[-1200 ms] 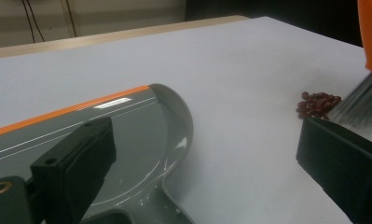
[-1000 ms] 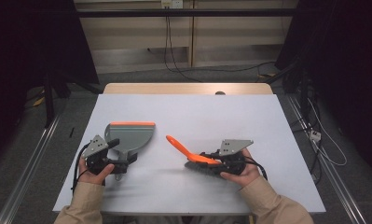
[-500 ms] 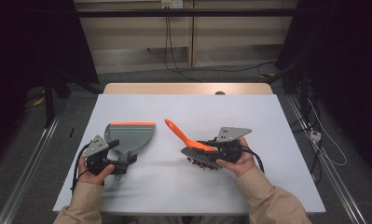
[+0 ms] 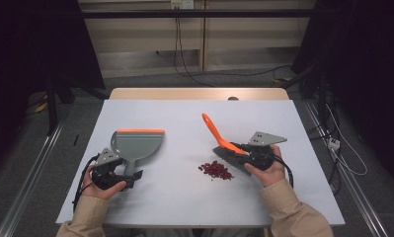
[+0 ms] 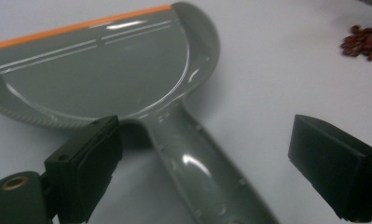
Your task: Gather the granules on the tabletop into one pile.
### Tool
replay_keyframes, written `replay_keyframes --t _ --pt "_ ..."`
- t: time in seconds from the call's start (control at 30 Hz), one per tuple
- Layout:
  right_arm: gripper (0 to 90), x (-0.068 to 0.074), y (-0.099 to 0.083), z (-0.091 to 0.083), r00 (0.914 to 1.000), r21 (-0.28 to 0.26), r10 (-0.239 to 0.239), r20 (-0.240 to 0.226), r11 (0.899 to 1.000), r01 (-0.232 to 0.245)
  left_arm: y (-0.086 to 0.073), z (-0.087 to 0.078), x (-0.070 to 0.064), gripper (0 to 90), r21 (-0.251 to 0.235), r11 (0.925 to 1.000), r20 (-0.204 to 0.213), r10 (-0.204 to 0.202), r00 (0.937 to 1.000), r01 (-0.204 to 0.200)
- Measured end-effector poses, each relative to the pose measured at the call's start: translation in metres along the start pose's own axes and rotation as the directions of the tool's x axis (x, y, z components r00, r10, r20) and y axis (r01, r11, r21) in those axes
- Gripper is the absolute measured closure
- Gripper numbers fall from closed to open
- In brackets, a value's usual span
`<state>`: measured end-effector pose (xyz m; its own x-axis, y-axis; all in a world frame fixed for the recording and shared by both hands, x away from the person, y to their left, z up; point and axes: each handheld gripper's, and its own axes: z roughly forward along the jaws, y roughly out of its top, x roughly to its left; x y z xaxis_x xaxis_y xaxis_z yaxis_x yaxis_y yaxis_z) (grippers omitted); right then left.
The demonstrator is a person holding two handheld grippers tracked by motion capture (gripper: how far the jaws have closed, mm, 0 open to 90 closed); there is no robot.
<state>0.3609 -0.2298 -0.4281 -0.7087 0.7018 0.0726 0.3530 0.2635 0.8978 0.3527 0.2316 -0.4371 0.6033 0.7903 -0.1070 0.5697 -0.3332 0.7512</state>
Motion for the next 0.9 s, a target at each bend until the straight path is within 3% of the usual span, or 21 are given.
replay_keyframes --t 0.17,0.27,0.37,0.6,0.9 --pt "71.0 -0.011 -0.005 -0.001 0.9962 0.015 0.034 0.08 0.999 -0.035 -0.003 0.003 0.005 14.4 0.04 0.9991 -0.042 -0.014 0.999 0.015" --pt "71.0 -0.016 -0.008 0.001 0.9918 0.034 0.054 0.115 0.998 -0.059 -0.003 0.003 0.008 14.8 0.045 0.9978 -0.052 -0.048 0.9975 0.05" --pt "70.9 -0.016 -0.009 0.004 0.9888 0.069 0.033 0.146 0.997 -0.044 -0.004 0.001 0.012 15.1 0.057 0.996 -0.058 -0.066 0.9962 0.069" --pt "70.8 -0.015 -0.007 0.002 0.9844 0.086 0.069 0.162 0.993 -0.083 -0.004 -0.001 0.023 21.6 0.06 0.9934 -0.06 -0.094 0.9937 0.098" --pt "70.8 -0.014 -0.007 0.0 0.985 0.096 0.059 0.162 0.993 -0.075 0.005 0.001 0.031 45.0 0.083 0.9924 -0.053 -0.086 0.9948 0.091"
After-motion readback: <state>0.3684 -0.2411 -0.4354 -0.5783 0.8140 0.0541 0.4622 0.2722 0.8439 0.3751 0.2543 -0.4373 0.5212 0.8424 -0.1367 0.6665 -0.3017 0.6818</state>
